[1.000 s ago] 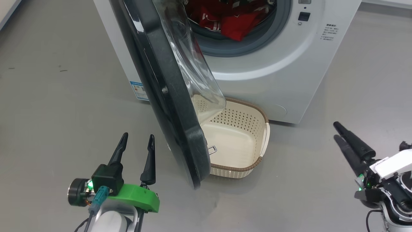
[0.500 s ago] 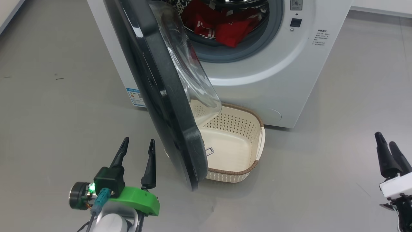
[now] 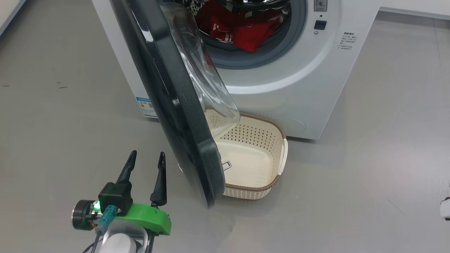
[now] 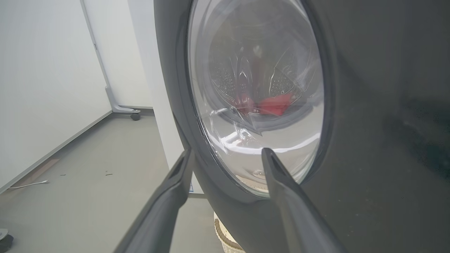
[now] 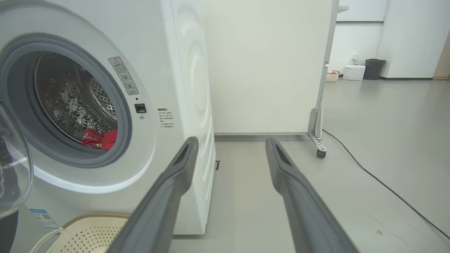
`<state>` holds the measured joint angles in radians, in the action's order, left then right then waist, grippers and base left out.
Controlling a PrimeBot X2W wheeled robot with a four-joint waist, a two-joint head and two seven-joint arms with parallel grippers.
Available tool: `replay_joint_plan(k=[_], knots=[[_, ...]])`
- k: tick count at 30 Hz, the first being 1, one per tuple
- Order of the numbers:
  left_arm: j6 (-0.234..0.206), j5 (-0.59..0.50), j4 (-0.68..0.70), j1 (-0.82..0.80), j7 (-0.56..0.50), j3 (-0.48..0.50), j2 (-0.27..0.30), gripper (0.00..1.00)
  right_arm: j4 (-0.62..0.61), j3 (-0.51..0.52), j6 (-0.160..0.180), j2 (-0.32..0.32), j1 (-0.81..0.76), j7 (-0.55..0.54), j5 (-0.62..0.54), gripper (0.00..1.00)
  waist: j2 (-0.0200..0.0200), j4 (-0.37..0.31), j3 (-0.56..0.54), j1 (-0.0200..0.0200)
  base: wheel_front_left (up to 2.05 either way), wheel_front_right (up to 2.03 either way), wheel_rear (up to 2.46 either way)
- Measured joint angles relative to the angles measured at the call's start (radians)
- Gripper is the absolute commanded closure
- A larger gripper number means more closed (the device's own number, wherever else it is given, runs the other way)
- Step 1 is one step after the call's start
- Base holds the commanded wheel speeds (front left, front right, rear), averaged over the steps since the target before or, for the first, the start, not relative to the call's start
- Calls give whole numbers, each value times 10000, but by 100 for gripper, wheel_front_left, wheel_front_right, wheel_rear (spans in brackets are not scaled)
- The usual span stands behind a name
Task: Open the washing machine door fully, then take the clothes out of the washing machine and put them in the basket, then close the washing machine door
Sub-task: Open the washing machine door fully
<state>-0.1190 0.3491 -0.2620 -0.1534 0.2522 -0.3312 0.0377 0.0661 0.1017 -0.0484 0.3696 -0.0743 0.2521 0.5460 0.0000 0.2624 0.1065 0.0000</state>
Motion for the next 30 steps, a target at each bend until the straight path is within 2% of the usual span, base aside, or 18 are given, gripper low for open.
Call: replay_joint_plan(k=[6,14,30], knots=[[0,0,-58,2,0,13,0,0,167,-439,249,-38,-156,-2,-619,0,0,-27,-13,0,0,0,0],[0,2,-111,4,0,13,0,0,360,-1139,422,-757,-374,-2,-1032,0,0,-29,-71,0,0,0,0],[0,2,-194,50,0,13,0,0,407,-2008,408,-1565,-382,0,-1549,0,0,2,-171,0,0,0,0]])
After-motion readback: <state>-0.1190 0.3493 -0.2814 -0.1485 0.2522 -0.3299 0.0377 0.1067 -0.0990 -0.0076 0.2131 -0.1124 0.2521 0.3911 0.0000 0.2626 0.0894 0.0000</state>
